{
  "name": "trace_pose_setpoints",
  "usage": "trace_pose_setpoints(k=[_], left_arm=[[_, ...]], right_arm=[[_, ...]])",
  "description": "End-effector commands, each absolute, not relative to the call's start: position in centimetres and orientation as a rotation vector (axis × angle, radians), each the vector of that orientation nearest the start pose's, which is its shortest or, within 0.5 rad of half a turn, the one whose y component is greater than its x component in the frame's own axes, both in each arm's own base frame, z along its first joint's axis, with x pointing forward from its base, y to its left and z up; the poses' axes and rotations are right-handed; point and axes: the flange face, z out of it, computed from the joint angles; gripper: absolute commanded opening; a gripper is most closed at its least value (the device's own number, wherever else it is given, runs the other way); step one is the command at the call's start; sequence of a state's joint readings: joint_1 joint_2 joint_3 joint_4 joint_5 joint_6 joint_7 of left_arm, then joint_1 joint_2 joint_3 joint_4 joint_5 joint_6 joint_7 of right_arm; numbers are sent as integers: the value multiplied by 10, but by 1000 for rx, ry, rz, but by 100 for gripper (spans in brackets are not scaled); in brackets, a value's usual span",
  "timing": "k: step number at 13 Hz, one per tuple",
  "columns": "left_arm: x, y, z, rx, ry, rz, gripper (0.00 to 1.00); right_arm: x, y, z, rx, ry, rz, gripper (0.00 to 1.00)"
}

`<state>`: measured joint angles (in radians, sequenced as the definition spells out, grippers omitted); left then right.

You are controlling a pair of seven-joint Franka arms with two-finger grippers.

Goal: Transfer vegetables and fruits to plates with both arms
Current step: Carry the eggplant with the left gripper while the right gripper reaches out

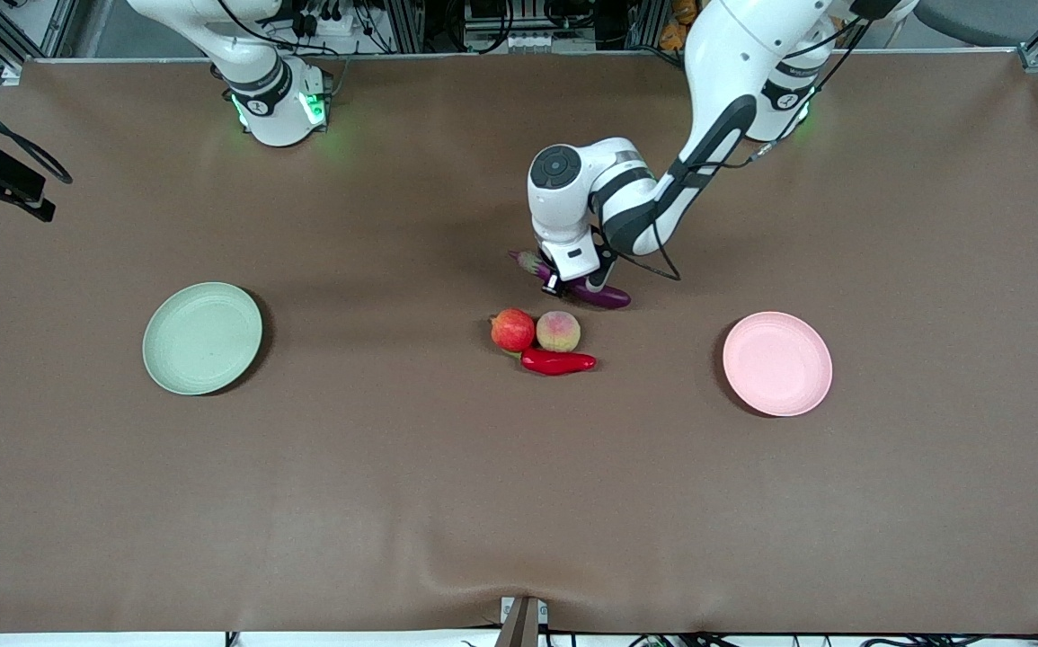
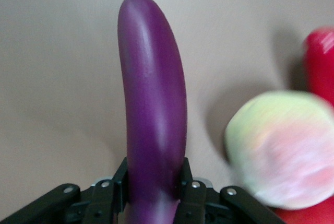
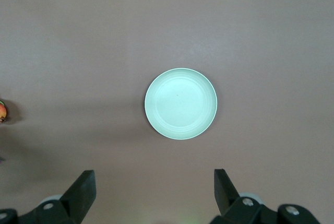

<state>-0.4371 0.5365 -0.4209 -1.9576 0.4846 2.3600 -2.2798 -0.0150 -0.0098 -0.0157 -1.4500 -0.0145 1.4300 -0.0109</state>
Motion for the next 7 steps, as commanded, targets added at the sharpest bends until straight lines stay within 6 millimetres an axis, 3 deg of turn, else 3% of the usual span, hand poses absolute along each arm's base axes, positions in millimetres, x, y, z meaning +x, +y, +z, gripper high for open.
trace_pose_setpoints(k=[1,5,7], left_arm=[[421,-425,266,-2638,-1488,-280,0],[446,-378,308,-2661,-1229,-243,0],[464,-343,314,-2676,-1038,-165,0]], right_arm=[[530,-18,677,-3162,53,17,100],[530,-18,677,-3162,53,17,100],[530,-18,677,-3162,53,17,100]])
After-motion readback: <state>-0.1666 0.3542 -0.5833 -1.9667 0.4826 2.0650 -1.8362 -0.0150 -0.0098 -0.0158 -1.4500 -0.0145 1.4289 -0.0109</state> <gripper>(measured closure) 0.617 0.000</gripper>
